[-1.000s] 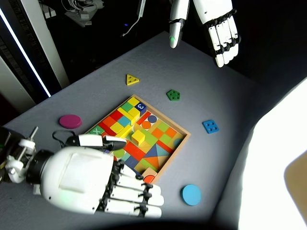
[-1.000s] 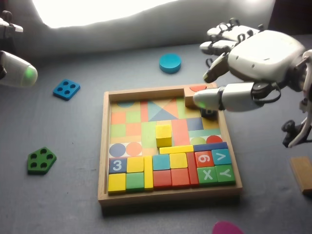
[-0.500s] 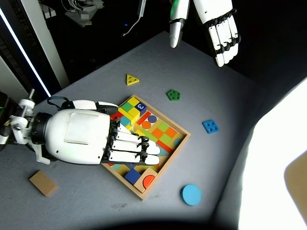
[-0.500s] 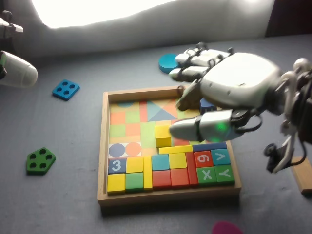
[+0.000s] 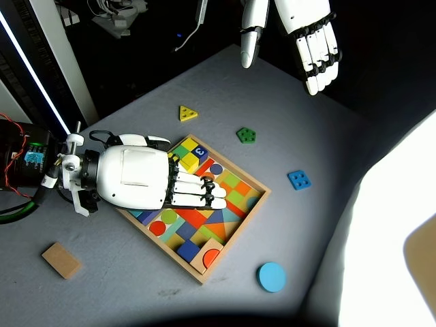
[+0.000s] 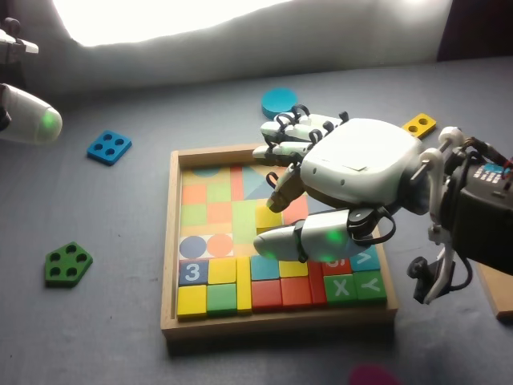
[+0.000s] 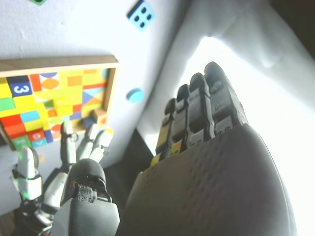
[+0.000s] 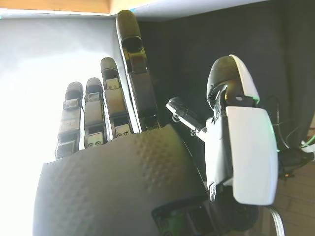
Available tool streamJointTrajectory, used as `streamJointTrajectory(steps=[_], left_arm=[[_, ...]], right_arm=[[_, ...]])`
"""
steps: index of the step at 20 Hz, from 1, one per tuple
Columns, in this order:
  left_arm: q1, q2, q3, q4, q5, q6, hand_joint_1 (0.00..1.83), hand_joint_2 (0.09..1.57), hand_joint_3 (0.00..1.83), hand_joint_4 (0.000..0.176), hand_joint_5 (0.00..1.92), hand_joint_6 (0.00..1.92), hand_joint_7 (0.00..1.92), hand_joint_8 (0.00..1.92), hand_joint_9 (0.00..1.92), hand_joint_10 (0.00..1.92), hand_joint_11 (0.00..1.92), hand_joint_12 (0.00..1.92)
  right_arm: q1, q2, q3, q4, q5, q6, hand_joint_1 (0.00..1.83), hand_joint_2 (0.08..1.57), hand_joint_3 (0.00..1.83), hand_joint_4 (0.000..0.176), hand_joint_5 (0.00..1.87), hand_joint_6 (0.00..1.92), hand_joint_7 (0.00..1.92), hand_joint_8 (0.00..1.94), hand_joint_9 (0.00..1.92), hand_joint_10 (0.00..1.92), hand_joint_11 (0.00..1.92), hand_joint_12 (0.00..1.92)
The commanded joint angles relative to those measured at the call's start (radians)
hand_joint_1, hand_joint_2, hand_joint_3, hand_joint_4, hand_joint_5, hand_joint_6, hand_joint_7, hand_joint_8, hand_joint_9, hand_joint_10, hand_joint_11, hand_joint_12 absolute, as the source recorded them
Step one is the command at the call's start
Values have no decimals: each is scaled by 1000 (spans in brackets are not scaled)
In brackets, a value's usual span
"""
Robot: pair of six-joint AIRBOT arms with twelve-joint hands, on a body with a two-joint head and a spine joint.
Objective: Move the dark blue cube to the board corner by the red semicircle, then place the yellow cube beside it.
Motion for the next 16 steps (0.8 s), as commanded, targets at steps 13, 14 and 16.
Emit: streamJointTrajectory(steps=[13, 14, 16], left_arm=[[-14, 3, 0, 37, -77, 6, 0, 1131, 2, 0, 20, 2, 87, 2, 84, 2, 0, 250], [-14, 3, 0, 37, -77, 6, 0, 1132, 2, 0, 19, 1, 81, 0, 76, 1, 0, 230], [-14, 3, 0, 37, -77, 6, 0, 1127, 0, 0, 18, 2, 81, 2, 77, 2, 0, 225]], right_arm=[[6, -38, 42, -9, 103, 13, 0, 1142, 1, 0, 838, 10, 233, 6, 16, 7, 0, 0], [4, -38, 42, -9, 98, 16, 0, 1147, 3, 0, 829, 6, 223, 1, 7, 2, 0, 0], [1, -39, 42, -9, 84, 17, 0, 1149, 4, 0, 832, 7, 230, 5, 13, 5, 0, 0]])
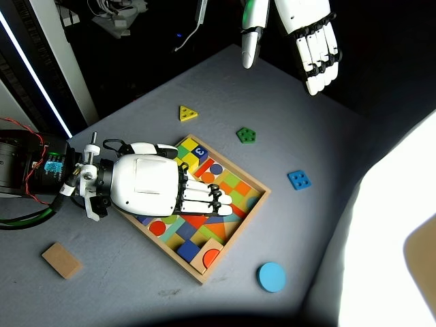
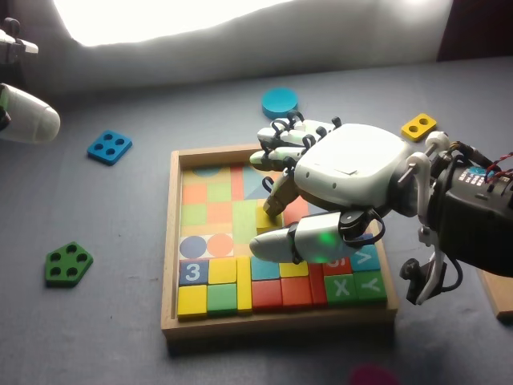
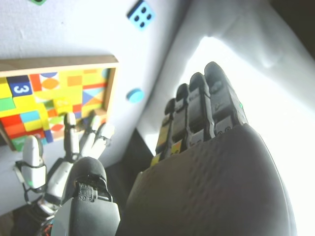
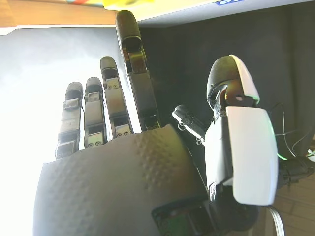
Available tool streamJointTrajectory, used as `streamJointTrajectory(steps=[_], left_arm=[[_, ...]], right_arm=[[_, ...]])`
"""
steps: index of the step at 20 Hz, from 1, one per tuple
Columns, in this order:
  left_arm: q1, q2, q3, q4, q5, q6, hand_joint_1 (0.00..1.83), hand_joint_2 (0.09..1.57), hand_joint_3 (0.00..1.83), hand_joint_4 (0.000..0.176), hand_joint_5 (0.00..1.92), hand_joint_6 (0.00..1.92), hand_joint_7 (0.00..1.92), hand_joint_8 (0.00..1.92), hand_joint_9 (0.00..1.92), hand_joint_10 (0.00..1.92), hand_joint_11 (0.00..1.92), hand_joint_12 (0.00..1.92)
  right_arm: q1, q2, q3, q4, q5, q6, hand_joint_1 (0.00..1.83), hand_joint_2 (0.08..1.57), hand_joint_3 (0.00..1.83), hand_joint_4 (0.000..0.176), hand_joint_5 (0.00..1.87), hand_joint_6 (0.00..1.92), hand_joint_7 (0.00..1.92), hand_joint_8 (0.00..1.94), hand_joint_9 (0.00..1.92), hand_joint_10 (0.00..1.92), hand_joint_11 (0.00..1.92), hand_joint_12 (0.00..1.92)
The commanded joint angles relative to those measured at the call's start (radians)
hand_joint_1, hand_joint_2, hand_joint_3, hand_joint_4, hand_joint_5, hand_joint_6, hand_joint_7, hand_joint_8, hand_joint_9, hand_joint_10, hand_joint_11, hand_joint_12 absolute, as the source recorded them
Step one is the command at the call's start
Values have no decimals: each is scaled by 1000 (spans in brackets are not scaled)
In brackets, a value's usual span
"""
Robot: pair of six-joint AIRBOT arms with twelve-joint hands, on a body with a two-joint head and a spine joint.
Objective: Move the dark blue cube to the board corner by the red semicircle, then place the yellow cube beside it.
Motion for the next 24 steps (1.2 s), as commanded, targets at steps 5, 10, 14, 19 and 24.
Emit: streamJointTrajectory(steps=[5, 10, 14, 19, 24], left_arm=[[-14, 3, 0, 36, -77, 6, 0, 1129, 0, 0, 24, 1, 89, 2, 81, 2, 0, 231], [-14, 3, 0, 36, -77, 6, 0, 1135, 3, 0, 7, 0, 71, 2, 72, 2, 0, 212], [-14, 3, 0, 36, -77, 6, 0, 1134, 2, 0, 17, 4, 75, 3, 72, 2, 0, 215], [-14, 3, 0, 36, -77, 6, 0, 1136, 2, 0, 24, 1, 75, 2, 60, 3, 0, 175], [-14, 3, 1, 36, -77, 6, 0, 1137, 1, 0, 33, 5, 88, 3, 79, 5, 0, 235]], right_arm=[[-3, 1, 1, -9, 67, 15, 0, 1150, 3, 0, 851, 14, 237, 8, 18, 7, 0, 0], [-12, -1, 50, -9, 60, 15, 0, 1148, 2, 0, 831, 3, 230, 7, 17, 7, 0, 0], [-9, -1, 81, -9, 73, 15, 0, 1148, 2, 0, 839, 6, 254, 15, 28, 12, 0, 0], [-9, 1, 109, -9, 85, 15, 0, 1152, 3, 0, 863, 14, 219, 1, 2, 0, 0, 0], [-11, 3, 142, -9, 95, 12, 0, 1144, 0, 0, 830, 0, 219, 3, 5, 2, 0, 0]])
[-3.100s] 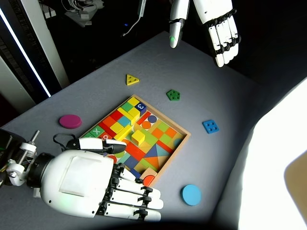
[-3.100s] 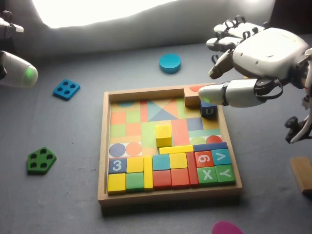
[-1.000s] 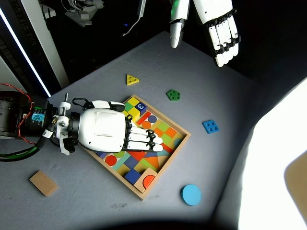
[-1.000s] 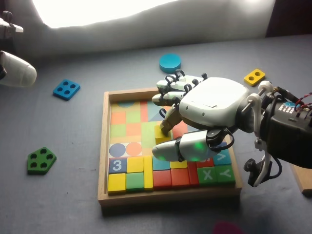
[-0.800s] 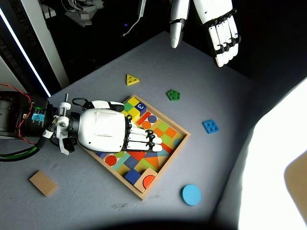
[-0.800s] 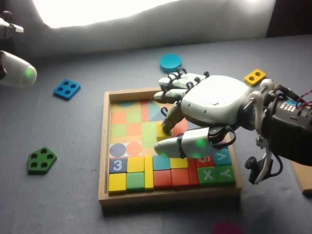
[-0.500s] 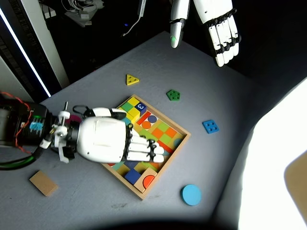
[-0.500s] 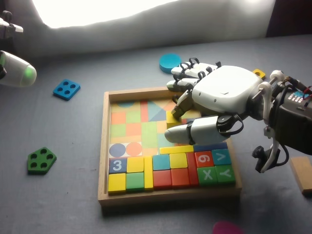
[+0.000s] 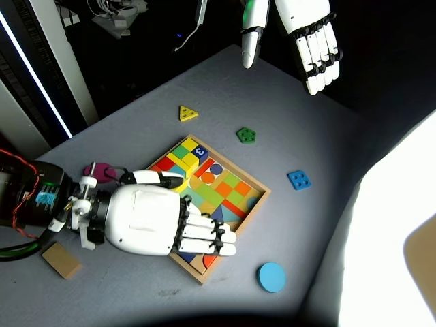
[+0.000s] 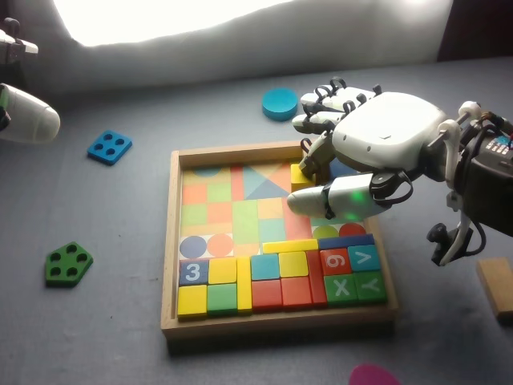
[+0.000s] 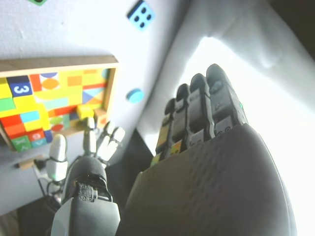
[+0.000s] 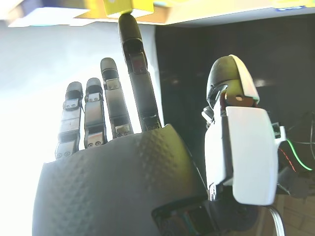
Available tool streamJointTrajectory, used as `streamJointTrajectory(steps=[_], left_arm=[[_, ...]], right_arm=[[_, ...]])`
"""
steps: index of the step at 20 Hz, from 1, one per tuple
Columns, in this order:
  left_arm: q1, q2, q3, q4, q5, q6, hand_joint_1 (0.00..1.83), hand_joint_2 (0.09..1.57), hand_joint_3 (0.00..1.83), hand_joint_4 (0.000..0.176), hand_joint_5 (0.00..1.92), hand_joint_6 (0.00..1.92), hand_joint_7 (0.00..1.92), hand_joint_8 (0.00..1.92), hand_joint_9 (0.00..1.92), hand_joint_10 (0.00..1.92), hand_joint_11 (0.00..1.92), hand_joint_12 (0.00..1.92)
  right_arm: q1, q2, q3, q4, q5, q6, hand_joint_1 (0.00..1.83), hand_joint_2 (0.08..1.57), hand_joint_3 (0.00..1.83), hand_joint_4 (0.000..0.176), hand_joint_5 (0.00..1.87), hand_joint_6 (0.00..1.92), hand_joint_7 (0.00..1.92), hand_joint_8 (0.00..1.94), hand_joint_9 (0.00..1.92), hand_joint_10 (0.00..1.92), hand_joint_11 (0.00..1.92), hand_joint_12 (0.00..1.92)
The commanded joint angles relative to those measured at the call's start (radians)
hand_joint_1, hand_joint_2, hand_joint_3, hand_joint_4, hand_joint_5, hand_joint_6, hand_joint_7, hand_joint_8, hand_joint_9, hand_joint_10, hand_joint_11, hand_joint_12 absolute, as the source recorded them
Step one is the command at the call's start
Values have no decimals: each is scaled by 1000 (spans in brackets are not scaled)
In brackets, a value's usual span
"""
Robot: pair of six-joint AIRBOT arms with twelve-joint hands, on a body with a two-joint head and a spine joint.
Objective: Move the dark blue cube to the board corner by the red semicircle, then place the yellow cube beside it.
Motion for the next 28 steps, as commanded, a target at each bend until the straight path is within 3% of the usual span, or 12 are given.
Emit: streamJointTrajectory(steps=[1, 17, 28], left_arm=[[-14, 3, 1, 36, -77, 6, 0, 1142, 2, 0, 38, 4, 89, 3, 80, 4, 0, 223], [-14, 3, 1, 36, -77, 6, 0, 1135, 1, 0, 7, 0, 58, 0, 57, 0, 0, 183], [-14, 3, 1, 36, -77, 6, 0, 1135, 0, 0, 14, 4, 58, 4, 60, 2, 0, 197]], right_arm=[[0, 4, 10, -4, 74, -7, 0, 1147, 1, 0, 821, 0, 205, 0, 2, 1, 0, 0], [-14, 29, 22, -3, 118, -42, 0, 1142, 0, 0, 846, 10, 225, 5, 27, 10, 0, 0], [33, 30, 22, -3, 180, -41, 0, 1140, 0, 0, 837, 11, 226, 9, 12, 5, 0, 0]])
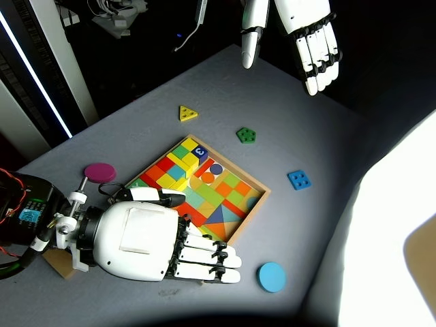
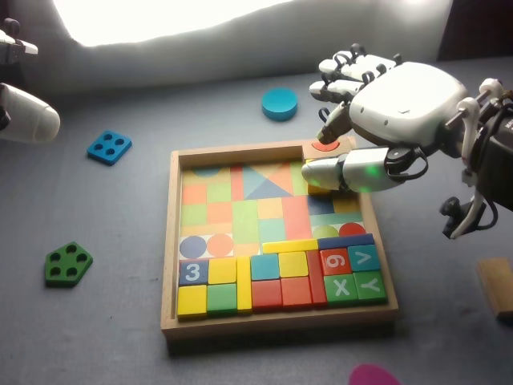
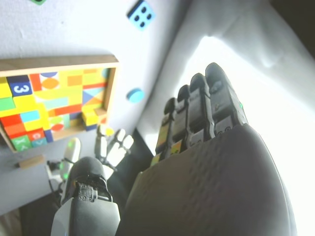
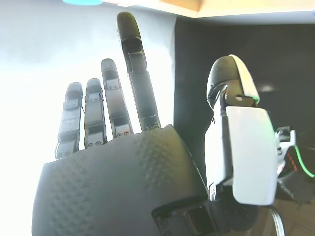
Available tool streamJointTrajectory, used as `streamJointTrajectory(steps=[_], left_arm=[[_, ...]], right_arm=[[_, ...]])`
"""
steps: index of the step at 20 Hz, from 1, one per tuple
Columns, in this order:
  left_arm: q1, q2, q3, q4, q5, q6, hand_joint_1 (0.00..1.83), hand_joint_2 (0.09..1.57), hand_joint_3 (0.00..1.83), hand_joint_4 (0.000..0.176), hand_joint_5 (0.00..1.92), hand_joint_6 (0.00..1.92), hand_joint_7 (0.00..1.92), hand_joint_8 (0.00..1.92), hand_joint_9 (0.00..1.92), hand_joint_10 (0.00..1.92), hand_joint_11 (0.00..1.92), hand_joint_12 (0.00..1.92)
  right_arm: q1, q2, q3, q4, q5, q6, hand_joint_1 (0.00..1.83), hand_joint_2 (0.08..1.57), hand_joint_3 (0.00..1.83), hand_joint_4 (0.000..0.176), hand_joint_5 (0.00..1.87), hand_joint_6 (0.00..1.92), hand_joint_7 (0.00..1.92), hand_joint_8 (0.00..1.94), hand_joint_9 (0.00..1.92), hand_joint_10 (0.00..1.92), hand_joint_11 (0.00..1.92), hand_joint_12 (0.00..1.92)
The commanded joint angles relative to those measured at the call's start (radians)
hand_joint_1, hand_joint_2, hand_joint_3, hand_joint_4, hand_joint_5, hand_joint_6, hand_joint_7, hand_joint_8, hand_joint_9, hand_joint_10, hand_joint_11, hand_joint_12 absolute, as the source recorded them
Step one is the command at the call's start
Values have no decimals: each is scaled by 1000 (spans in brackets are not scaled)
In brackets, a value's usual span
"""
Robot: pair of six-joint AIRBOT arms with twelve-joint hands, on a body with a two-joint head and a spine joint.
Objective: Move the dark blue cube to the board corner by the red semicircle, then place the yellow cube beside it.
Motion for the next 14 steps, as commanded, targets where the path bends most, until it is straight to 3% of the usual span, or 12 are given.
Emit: streamJointTrajectory(steps=[1, 6, 11, 12, 13, 14], left_arm=[[-14, 3, 1, 36, -77, 6, 0, 1135, 0, 0, 19, 4, 73, 6, 73, 5, 0, 224], [-14, 3, 0, 36, -77, 6, 0, 1132, 0, 0, 34, 4, 91, 2, 82, 3, 0, 236], [-15, 3, -1, 37, -60, 9, 0, 1129, 0, 0, 33, 4, 95, 3, 92, 4, 0, 293], [-15, 3, -1, 37, -58, 13, 0, 1124, 0, 0, 46, 6, 114, 6, 111, 8, 0, 350], [-15, 3, -1, 37, -57, 13, 0, 1124, 0, 0, 46, 6, 114, 6, 111, 8, 0, 350], [-15, 3, -1, 37, -57, 13, 0, 1126, 0, 0, 79, 11, 173, 13, 180, 22, 0, 543]], right_arm=[[18, 7, 4, -8, 124, 3, 0, 1143, 0, 0, 836, 11, 217, 4, 6, 2, 0, 0], [65, 56, -18, 12, 54, 58, 0, 1143, 0, 0, 798, 0, 221, 4, 14, 5, 0, 0], [83, 188, -148, 11, 43, 58, 0, 1142, 0, 0, 750, 0, 300, 30, 103, 40, 40, 19], [83, 231, -191, 11, 38, 58, 0, 1145, 0, 0, 737, 3, 325, 21, 153, 8, 7, 293], [83, 265, -228, 9, 38, 58, 0, 1145, 0, 0, 737, 3, 325, 21, 153, 8, 7, 293], [91, 311, -277, 4, 38, 58, 0, 1144, 0, 0, 684, 1, 334, 6, 196, 10, 0, 604]])
